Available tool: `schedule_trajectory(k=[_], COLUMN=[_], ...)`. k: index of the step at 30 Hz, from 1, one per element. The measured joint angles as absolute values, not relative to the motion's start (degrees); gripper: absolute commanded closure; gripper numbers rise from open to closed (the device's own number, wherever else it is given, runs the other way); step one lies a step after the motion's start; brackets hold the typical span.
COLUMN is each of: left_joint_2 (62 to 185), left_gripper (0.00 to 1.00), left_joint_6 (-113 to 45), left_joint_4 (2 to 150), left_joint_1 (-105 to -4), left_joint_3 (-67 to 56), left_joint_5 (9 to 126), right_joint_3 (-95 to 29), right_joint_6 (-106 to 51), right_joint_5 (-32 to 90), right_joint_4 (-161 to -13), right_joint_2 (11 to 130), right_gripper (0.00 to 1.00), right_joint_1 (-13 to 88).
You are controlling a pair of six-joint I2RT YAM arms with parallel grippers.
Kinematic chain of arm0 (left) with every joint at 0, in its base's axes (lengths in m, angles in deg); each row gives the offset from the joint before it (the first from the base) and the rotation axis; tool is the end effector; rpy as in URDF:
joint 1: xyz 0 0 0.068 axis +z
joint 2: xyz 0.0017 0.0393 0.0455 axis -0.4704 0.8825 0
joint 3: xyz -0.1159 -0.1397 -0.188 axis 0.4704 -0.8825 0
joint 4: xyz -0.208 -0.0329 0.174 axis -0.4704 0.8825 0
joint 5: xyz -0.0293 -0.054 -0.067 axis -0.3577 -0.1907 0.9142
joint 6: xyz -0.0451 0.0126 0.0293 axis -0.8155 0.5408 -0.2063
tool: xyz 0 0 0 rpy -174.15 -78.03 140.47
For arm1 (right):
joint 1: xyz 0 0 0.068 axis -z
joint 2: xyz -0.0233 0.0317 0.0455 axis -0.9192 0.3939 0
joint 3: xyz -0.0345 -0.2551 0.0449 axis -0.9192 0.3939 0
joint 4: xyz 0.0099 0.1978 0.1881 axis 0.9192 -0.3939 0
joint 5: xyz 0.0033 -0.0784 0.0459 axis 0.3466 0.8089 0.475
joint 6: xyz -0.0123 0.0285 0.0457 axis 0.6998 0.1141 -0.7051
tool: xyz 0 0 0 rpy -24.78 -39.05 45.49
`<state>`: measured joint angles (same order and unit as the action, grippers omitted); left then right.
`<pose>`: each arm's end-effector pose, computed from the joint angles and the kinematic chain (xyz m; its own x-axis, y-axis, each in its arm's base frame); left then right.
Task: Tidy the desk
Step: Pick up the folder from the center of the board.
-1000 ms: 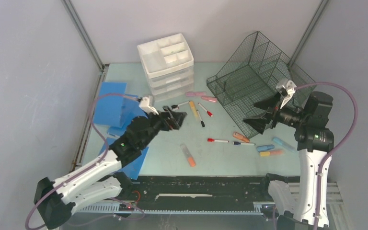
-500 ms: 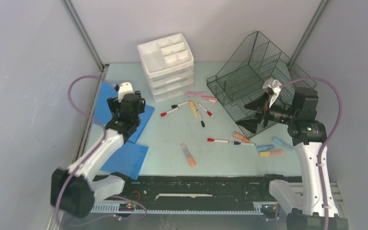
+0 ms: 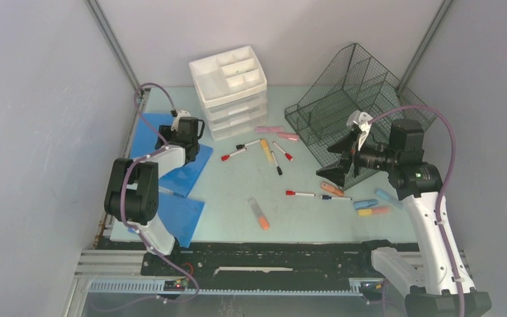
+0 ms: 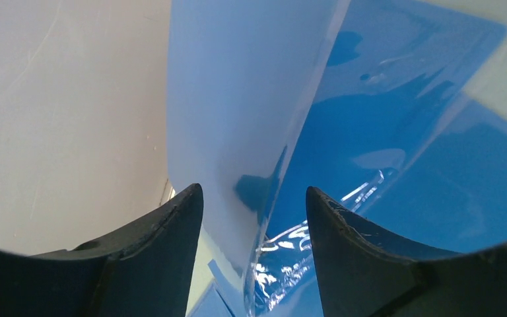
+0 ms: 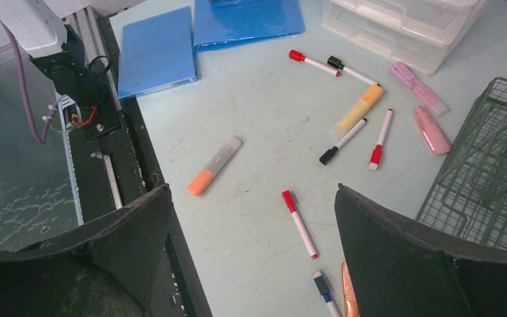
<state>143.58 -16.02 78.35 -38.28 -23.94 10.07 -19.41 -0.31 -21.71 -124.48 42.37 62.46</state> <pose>0.3482 -0.0338 0.1718 -0.7010 0.1969 -0.6855 -0.3670 0.7245 0.5834 0.1901 0.0466 0.3691 -0.1829 -0.1961 -0.9634 -0.9019 0.4234 0.0851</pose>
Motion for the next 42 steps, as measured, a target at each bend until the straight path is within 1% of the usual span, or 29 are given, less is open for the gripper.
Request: schedule_trajectory(k=[4,6,7,10,11,13,15,16,20,24,33,39,42], left_joint_2=[147.7,148.5,148.7,149.1,149.1,149.1,149.1,149.0,147.6,141.3,114.2,98.3,92.5], left_gripper=[0.37,0.43,0.47,0.64,0.71,0.88,0.97,1.00,1.00,1.00,1.00,1.00,1.00], left_joint_6=[-16.0,-16.0,-16.1,-16.3,-16.6,-16.7,-17.2,-17.0,-17.0,-17.7,-23.8,-33.2,-39.0], left_joint_4=[78.6,79.2,79.5,80.4,80.4,80.6,80.6,80.7,81.1,83.1,91.2,100.6,104.5], left_joint_1=[-35.9,-35.2,-35.0,-34.7,-34.6,-34.5,-34.4,-34.3,-34.3,-35.0,-45.9,-50.1,-51.6], left_joint_3=[-22.5,-22.3,-22.2,-21.4,-21.3,-21.2,-21.2,-21.2,-21.3,-22.1,-23.7,-25.7,-27.2], left_joint_5=[10.4,10.5,10.5,10.5,10.5,10.2,9.7,9.2,8.1,7.6,9.4,19.1,24.9], right_joint_3=[-19.4,-19.4,-19.4,-19.4,-19.4,-19.4,-19.4,-19.4,-19.4,-19.4,-19.4,-16.3,-14.6], right_joint_6=[0.0,0.1,0.1,0.2,0.2,0.2,0.3,0.3,0.3,0.3,0.2,-4.0,-6.5], right_joint_5=[-21.0,-20.7,-20.6,-20.3,-20.3,-20.3,-20.3,-20.3,-20.3,-20.5,-22.9,-29.1,-29.9], right_joint_4=[-124.5,-124.5,-124.5,-124.6,-124.6,-124.6,-124.6,-124.7,-124.7,-124.7,-124.9,-120.8,-119.1], right_joint_2=[42.4,42.3,42.3,42.3,42.3,42.3,42.1,42.0,41.8,41.6,41.7,42.2,43.9], right_gripper=[0.00,0.00,0.00,0.00,0.00,0.00,0.00,0.00,0.00,0.00,0.00,0.00,0.00], right_joint_1=[61.6,61.4,61.4,61.3,61.3,61.3,61.3,61.3,61.3,61.1,60.0,57.2,52.1])
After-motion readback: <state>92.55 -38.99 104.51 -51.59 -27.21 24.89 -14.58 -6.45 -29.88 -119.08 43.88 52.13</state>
